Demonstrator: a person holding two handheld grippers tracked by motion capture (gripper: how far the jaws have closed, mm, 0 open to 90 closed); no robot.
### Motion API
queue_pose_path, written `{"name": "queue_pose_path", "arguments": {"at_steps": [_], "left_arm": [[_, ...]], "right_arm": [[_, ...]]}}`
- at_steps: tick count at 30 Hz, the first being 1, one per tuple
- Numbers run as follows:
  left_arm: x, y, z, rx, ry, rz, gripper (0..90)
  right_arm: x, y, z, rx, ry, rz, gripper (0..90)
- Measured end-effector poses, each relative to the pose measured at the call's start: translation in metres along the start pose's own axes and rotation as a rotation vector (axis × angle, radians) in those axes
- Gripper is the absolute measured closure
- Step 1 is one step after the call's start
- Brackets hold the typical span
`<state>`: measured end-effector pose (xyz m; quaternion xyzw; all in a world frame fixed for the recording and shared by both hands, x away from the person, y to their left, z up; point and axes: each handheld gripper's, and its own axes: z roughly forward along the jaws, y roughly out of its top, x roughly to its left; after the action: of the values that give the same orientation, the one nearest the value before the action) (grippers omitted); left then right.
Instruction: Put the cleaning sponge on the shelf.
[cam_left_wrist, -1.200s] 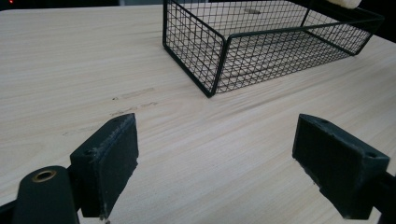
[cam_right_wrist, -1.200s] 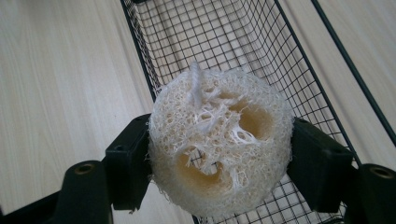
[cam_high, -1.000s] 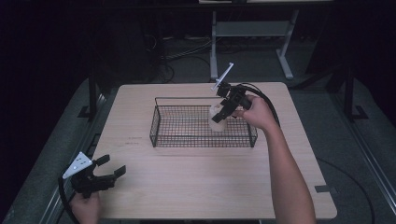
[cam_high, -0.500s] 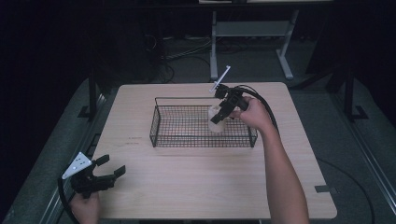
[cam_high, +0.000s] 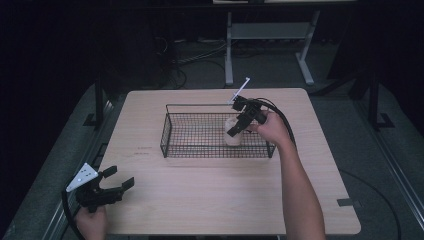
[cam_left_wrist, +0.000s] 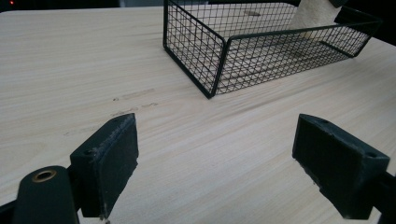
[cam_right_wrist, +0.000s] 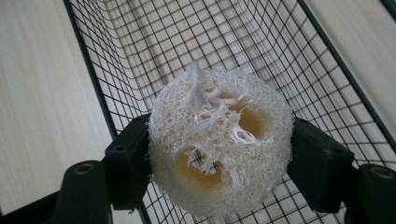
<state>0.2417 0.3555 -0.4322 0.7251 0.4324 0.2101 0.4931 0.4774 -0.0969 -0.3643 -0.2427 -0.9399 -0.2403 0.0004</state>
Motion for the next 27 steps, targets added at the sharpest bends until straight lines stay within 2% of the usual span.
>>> {"name": "queue_pose_path", "arguments": {"at_steps": [11, 13, 16, 27], "left_arm": [[0.000, 0.000, 0.000, 0.000, 0.000, 0.000, 13.8], [0.000, 0.000, 0.000, 0.001, -0.001, 0.001, 13.8], [0.000, 0.000, 0.000, 0.000, 0.002, 0.001, 13.8], [0.001, -0.001, -0.001, -0.004, 0.004, -0.009, 13.8]], "right_arm": [[-0.002, -0.010, 0.009, 0.001, 0.001, 0.012, 28.5], [-0.003, -0.011, 0.012, 0.015, 0.001, 0.014, 28.4], [-0.003, -0.011, 0.017, 0.034, -0.001, 0.014, 28.4], [-0.003, -0.007, 0.027, 0.029, 0.008, 0.017, 28.2]]}}
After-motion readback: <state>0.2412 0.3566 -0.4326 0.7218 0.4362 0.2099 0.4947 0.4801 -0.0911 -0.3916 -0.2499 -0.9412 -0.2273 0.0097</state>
